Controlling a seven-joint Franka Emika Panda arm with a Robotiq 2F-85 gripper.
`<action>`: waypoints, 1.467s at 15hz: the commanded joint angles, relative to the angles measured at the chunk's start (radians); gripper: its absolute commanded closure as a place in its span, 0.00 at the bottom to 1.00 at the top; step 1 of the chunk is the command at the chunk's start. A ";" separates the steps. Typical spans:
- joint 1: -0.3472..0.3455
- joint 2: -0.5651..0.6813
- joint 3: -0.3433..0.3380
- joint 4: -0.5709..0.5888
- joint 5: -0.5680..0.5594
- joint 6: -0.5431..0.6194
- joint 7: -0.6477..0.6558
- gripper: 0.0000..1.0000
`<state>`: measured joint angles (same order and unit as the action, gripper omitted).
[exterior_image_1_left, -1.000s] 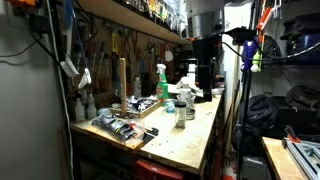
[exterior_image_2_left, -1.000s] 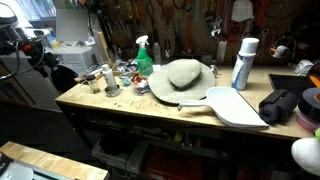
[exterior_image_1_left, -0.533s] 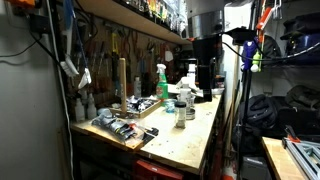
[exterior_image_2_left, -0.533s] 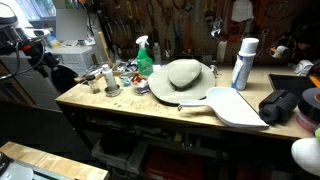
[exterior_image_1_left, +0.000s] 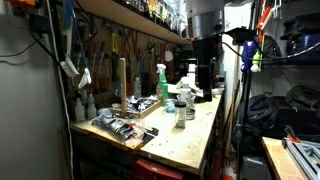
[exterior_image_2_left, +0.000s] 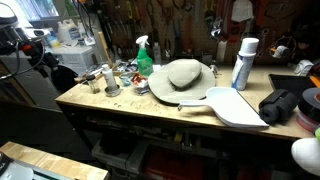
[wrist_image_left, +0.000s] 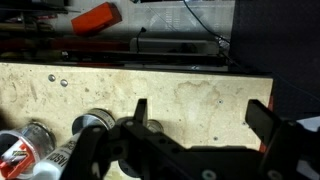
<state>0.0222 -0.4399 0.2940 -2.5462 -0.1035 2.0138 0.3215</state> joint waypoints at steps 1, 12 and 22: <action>0.029 0.004 -0.027 0.002 -0.013 -0.003 0.011 0.00; -0.120 0.047 -0.323 0.007 -0.147 0.186 -0.313 0.00; -0.142 0.107 -0.346 0.035 -0.124 0.249 -0.253 0.00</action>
<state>-0.1129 -0.3687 -0.0656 -2.5235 -0.2247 2.2213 0.0100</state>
